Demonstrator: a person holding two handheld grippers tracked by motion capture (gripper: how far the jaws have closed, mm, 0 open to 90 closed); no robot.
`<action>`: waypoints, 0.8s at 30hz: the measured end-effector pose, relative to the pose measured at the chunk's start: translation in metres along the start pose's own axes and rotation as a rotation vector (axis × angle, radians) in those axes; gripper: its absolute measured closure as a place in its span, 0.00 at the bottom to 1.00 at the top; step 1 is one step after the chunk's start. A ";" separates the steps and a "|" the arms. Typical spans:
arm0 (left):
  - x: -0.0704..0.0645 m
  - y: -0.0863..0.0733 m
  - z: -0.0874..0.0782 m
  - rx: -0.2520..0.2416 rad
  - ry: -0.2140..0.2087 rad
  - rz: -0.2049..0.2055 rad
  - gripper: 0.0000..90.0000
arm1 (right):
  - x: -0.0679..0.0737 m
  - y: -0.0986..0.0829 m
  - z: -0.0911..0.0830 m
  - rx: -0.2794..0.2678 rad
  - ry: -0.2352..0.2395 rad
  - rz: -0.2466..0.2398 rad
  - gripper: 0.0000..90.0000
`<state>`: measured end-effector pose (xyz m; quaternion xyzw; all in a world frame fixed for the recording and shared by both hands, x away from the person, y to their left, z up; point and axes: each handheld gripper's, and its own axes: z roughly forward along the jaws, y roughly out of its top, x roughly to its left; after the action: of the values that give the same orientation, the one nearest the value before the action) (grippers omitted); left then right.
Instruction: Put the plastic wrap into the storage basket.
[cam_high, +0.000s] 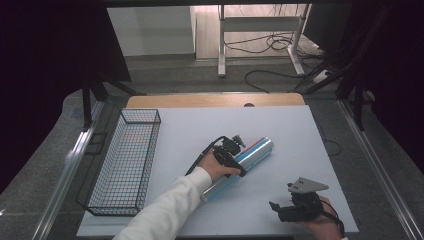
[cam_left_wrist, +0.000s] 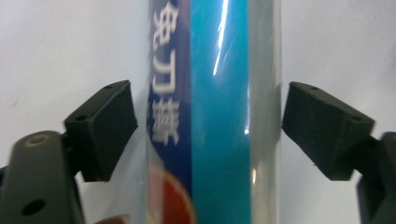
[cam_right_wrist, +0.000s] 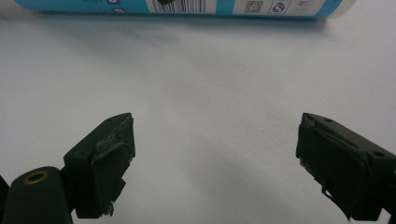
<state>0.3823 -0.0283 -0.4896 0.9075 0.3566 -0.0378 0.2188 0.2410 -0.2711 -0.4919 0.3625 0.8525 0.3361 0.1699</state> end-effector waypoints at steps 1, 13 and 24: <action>0.000 0.002 0.001 -0.001 0.002 0.003 0.22 | 0.000 0.000 0.000 0.000 -0.001 0.001 0.14; -0.001 0.009 0.010 0.035 0.026 0.009 0.35 | -0.001 0.000 0.001 0.004 -0.003 0.003 0.13; 0.004 0.011 0.007 0.045 0.007 -0.035 0.36 | -0.002 -0.001 0.000 0.003 -0.011 0.004 0.14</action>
<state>0.3930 -0.0361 -0.4930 0.9059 0.3722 -0.0466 0.1966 0.2419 -0.2730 -0.4919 0.3665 0.8513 0.3330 0.1734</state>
